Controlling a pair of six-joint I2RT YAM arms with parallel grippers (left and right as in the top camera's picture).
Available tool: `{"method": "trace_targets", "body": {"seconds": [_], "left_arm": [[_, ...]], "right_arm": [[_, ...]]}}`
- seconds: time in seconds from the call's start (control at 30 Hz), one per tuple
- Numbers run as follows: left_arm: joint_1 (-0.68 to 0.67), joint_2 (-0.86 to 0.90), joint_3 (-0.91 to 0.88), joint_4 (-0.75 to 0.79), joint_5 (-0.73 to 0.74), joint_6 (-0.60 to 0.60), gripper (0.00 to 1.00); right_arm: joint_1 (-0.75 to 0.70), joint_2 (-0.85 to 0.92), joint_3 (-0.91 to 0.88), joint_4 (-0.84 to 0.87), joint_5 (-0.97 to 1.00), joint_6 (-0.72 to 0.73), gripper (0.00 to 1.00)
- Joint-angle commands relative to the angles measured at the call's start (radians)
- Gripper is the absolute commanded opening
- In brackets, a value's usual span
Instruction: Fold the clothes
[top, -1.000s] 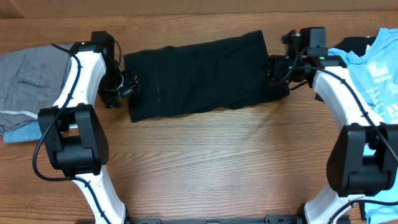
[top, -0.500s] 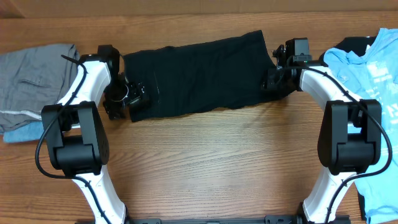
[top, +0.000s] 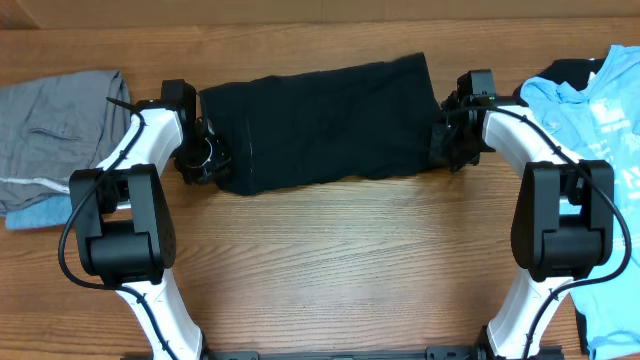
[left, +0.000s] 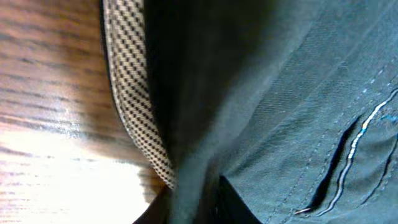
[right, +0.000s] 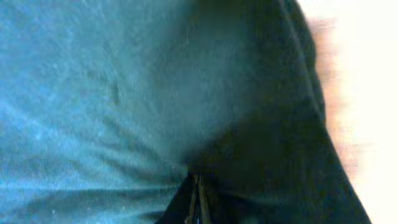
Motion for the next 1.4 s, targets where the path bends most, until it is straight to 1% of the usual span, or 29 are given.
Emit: {"method": "trace_targets", "body": {"seconds": [0.0, 0.07, 0.17, 0.23, 0.33, 0.37, 0.4, 0.43, 0.47, 0.5, 0.57, 0.63, 0.67, 0.7, 0.73, 0.77, 0.8, 0.83, 0.87, 0.9, 0.93, 1.03, 1.07, 1.1, 1.13, 1.17, 1.2, 1.3, 1.37], "left_arm": [[-0.006, 0.024, -0.018, 0.06, -0.1, 0.036, 0.12], [-0.006, 0.024, -0.013, 0.091, -0.115, 0.064, 0.06], [-0.006, 0.024, 0.019, 0.104, -0.139, 0.08, 0.07], [-0.005, 0.024, 0.069, 0.097, -0.161, 0.103, 0.11], [-0.005, 0.024, 0.185, 0.043, -0.157, 0.136, 0.25], [-0.005, 0.024, 0.238, 0.014, -0.156, 0.151, 0.59], [-0.006, 0.024, 0.262, 0.001, -0.156, 0.154, 0.81], [-0.006, 0.024, 0.286, -0.01, -0.156, 0.154, 0.91], [-0.006, 0.024, 0.314, -0.023, -0.156, 0.153, 1.0], [-0.006, 0.024, 0.352, -0.042, -0.155, 0.153, 1.0], [-0.007, 0.024, 0.407, -0.074, -0.15, 0.153, 1.0], [-0.008, 0.024, 0.454, -0.091, -0.099, 0.153, 1.0], [-0.008, 0.024, 0.467, -0.088, -0.046, 0.15, 1.0], [-0.009, 0.024, 0.47, -0.067, 0.026, 0.14, 0.96], [-0.015, 0.024, 0.468, -0.04, 0.085, 0.126, 0.85], [-0.028, 0.027, 0.456, -0.005, 0.097, 0.114, 0.73], [-0.046, 0.029, 0.437, 0.031, 0.08, 0.112, 0.71], [-0.061, 0.03, 0.423, 0.051, 0.055, 0.112, 0.75], [-0.079, 0.03, 0.411, 0.061, 0.02, 0.112, 0.81], [-0.098, 0.03, 0.408, 0.055, -0.027, 0.111, 0.94], [-0.11, 0.03, 0.408, 0.046, -0.055, 0.111, 1.0], [-0.118, 0.03, 0.408, 0.008, -0.067, 0.095, 1.0], [-0.118, 0.03, 0.408, -0.01, -0.066, 0.072, 1.0], [-0.119, 0.03, 0.408, -0.029, -0.049, 0.056, 1.0], [-0.121, 0.03, 0.408, -0.039, -0.021, 0.057, 1.0], [-0.124, 0.03, 0.408, -0.053, 0.006, 0.057, 1.0], [-0.129, 0.03, 0.408, -0.072, 0.029, 0.057, 1.0], [-0.138, 0.03, 0.408, -0.125, 0.016, 0.06, 1.0], [-0.138, 0.03, 0.408, -0.166, -0.035, 0.06, 1.0]], "right_arm": [[-0.001, 0.014, -0.008, -0.08, 0.011, 0.074, 0.04], [-0.001, 0.014, -0.008, -0.161, 0.025, 0.126, 0.04], [0.0, 0.014, -0.008, -0.256, 0.024, 0.166, 0.04], [0.006, 0.014, -0.008, -0.302, 0.025, 0.186, 0.04], [0.026, 0.006, -0.005, -0.295, 0.024, 0.188, 0.04], [0.03, -0.012, 0.012, -0.277, 0.024, 0.188, 0.04], [0.029, -0.025, 0.031, -0.274, 0.024, 0.185, 0.04], [0.029, -0.042, 0.058, -0.274, 0.025, 0.179, 0.04], [0.029, -0.065, 0.094, -0.275, 0.024, 0.18, 0.04], [0.029, -0.105, 0.151, -0.278, 0.024, 0.18, 0.04], [0.029, -0.155, 0.219, -0.264, 0.024, 0.18, 0.07], [0.029, -0.196, 0.269, -0.212, 0.023, 0.18, 0.31], [0.03, -0.204, 0.278, -0.183, 0.017, 0.18, 0.46], [0.031, -0.211, 0.28, -0.126, 0.014, 0.18, 0.58], [0.031, -0.21, 0.279, -0.08, 0.016, 0.18, 0.62], [0.031, -0.204, 0.269, -0.034, 0.017, 0.18, 0.62], [0.031, -0.201, 0.251, 0.007, 0.017, 0.18, 0.64], [0.031, -0.198, 0.23, 0.039, 0.016, 0.181, 0.64], [0.031, -0.196, 0.21, 0.053, 0.007, 0.18, 0.64], [0.032, -0.195, 0.19, 0.045, -0.024, 0.18, 0.61], [0.032, -0.195, 0.182, 0.032, -0.055, 0.167, 0.59], [0.052, -0.195, 0.169, 0.012, -0.228, 0.005, 0.56], [0.066, -0.195, 0.168, 0.015, -0.275, -0.036, 0.5], [0.083, -0.193, 0.164, 0.031, -0.279, -0.039, 0.41], [0.096, -0.193, 0.164, 0.037, -0.279, -0.038, 0.19], [0.114, -0.187, 0.164, 0.041, -0.28, -0.038, 0.08], [0.135, -0.183, 0.164, 0.035, -0.28, -0.037, 0.04], [0.192, -0.169, 0.164, 0.002, -0.279, -0.037, 0.04], [0.235, -0.151, 0.164, -0.029, -0.28, -0.005, 0.04]]}}
